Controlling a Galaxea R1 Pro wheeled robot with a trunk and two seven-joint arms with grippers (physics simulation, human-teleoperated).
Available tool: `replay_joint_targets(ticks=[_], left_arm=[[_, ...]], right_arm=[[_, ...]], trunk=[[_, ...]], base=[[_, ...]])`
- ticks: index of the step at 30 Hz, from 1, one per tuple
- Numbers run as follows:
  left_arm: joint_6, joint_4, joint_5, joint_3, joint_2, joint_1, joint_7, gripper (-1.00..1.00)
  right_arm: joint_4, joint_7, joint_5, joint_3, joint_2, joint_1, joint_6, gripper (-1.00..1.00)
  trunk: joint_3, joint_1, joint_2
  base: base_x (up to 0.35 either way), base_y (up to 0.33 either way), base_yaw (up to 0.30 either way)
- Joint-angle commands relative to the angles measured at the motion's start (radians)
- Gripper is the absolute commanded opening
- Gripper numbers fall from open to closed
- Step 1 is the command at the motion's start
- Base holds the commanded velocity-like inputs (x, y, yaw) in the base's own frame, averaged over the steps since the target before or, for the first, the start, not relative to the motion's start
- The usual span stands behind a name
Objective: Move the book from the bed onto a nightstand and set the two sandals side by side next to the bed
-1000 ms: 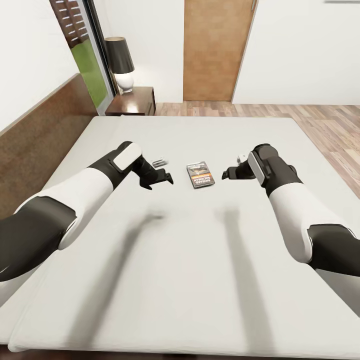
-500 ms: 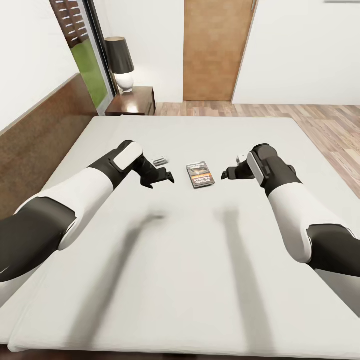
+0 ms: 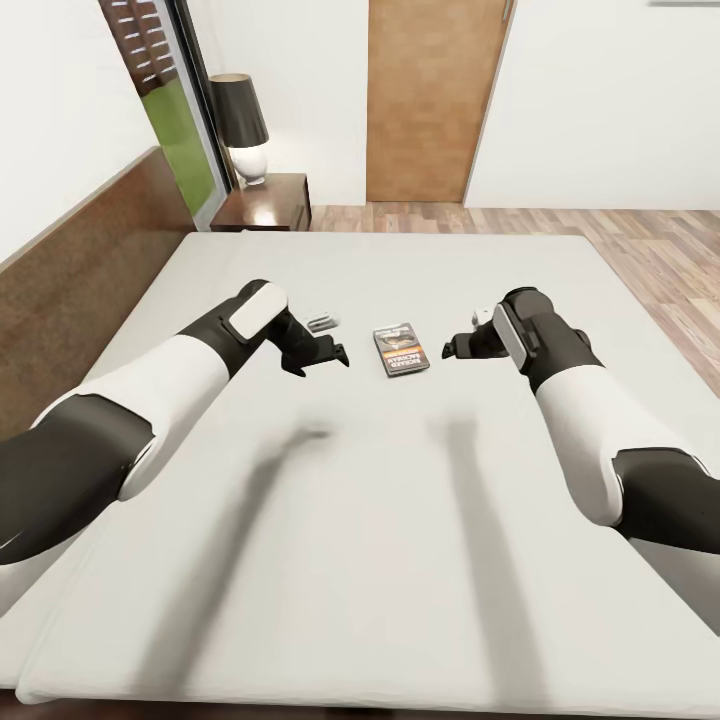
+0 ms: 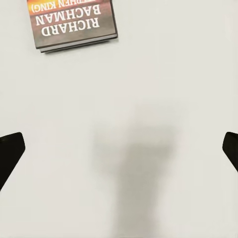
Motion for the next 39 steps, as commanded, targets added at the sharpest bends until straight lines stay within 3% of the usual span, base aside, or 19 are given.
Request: replay_joint_targets(ticks=[1,25,39], left_arm=[[0.001,-0.001,0.010,-0.006,0.000,-0.001,0.008,1.00],[0.001,-0.001,0.014,-0.006,-0.004,-0.004,0.020,1.00],[0.001,0.000,0.020,-0.005,-0.019,-0.006,0.034,1.00]], right_arm=[[-0.001,0.006,0.002,0.005,-0.001,-0.001,0.004,1.00],[0.002,0.004,0.001,0.004,-0.001,-0.002,0.004,1.00],[0.003,0.005,-0.001,0.003,0.000,-0.015,0.004,1.00]], trunk=[[-0.001,0.000,0.000],[-0.028,0.000,0.000],[-0.050,0.000,0.000]], base=[[0.000,0.000,0.000],[0.000,0.000,0.000],[0.000,0.000,0.000]])
